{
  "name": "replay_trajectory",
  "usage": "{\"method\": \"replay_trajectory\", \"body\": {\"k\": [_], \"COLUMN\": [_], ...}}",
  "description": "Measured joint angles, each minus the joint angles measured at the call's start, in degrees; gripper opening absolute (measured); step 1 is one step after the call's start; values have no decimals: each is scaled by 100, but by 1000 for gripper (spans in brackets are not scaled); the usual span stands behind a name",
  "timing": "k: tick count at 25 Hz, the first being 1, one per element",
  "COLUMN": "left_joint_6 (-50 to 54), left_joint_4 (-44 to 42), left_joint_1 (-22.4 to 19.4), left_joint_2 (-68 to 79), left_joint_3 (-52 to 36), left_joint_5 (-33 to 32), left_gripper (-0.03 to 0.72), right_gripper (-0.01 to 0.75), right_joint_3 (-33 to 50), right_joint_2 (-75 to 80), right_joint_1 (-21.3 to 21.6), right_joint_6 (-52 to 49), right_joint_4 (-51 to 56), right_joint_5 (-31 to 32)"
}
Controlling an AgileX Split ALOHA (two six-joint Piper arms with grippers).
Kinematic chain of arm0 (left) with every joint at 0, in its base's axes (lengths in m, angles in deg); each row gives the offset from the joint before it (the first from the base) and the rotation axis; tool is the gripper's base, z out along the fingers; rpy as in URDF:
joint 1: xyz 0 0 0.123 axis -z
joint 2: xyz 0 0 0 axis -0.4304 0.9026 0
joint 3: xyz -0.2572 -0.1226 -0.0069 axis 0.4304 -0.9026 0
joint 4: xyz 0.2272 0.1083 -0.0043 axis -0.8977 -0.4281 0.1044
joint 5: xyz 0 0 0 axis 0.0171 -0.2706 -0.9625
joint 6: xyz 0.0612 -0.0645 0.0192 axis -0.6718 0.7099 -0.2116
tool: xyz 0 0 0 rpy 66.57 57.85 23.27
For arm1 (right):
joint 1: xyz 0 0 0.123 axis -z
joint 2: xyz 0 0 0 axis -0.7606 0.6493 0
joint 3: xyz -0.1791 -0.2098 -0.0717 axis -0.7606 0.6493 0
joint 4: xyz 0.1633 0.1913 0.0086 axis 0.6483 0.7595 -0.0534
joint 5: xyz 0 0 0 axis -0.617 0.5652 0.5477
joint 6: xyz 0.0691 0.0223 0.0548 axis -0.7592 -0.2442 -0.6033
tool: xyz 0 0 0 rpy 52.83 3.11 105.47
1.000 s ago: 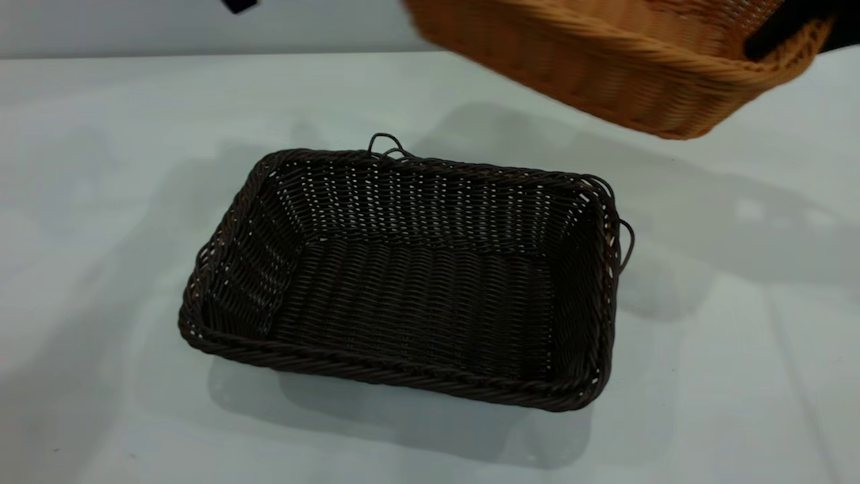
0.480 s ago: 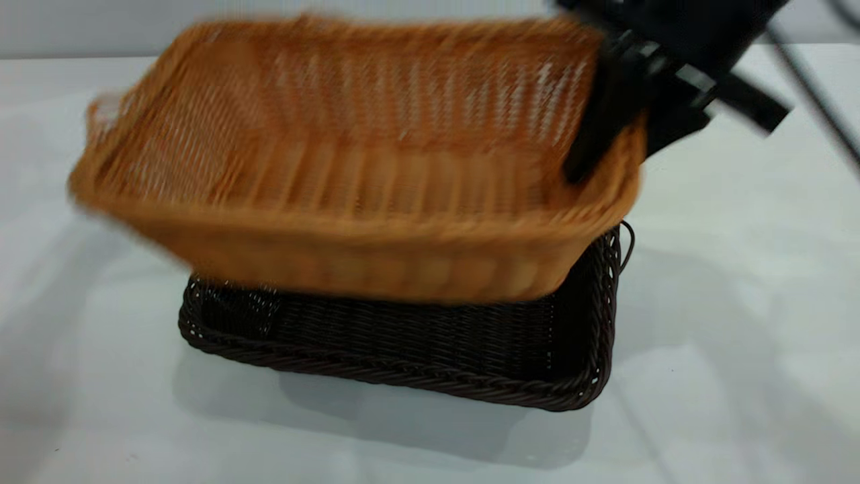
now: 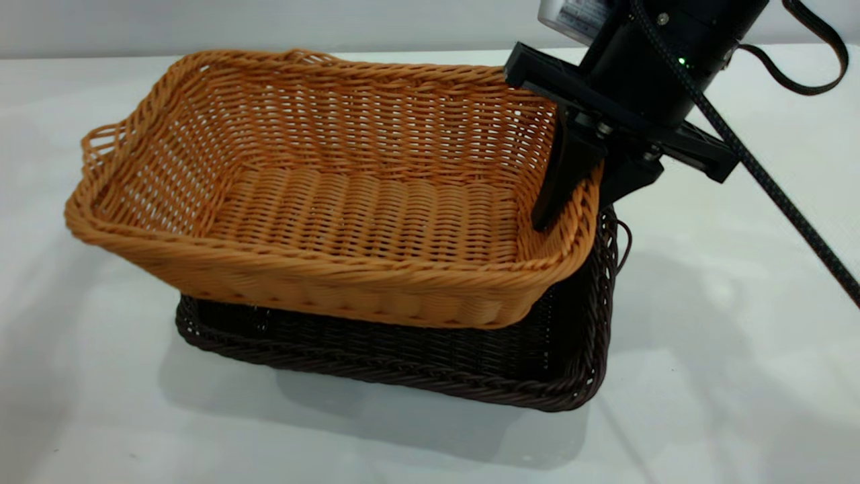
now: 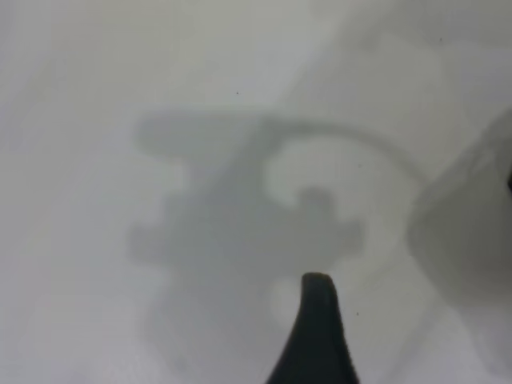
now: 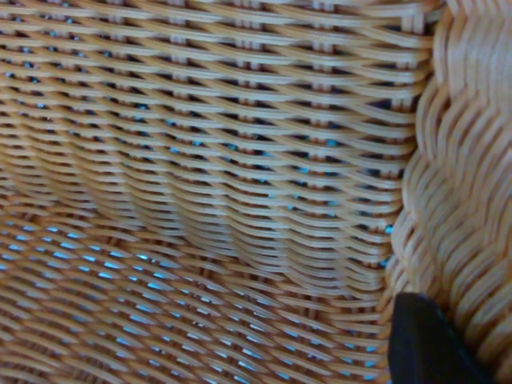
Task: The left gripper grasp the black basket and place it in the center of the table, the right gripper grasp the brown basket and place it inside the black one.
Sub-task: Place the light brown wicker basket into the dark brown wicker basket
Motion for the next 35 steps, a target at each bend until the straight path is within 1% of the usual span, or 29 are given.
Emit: {"method": "replay_trajectory", "body": {"k": [8,13,21,28,35], "left_joint_6": [0,0,0,-6,-6], "left_joint_4": [37,37,37,37,37], "left_joint_1": [0,0,0,0,0], "left_joint_2": [0,0,0,0,0], "left_joint_3": [0,0,0,0,0], "left_joint_5": [29,40,40,40,40], "left_gripper": [536,536,536,536,536], "right_gripper": [71,71,71,71,71], "right_joint_3": [64,255,273,280,280], "right_joint_2": [7,7,1,1,6], "right_joint_1": [299,329,334,584,601], "right_joint_6": [-86,-105,-46,-43,-49], "right_joint_4": [-219,-219,-219,-311,-318], "right_joint_5": [15,-12,-68,-87,-261]}}
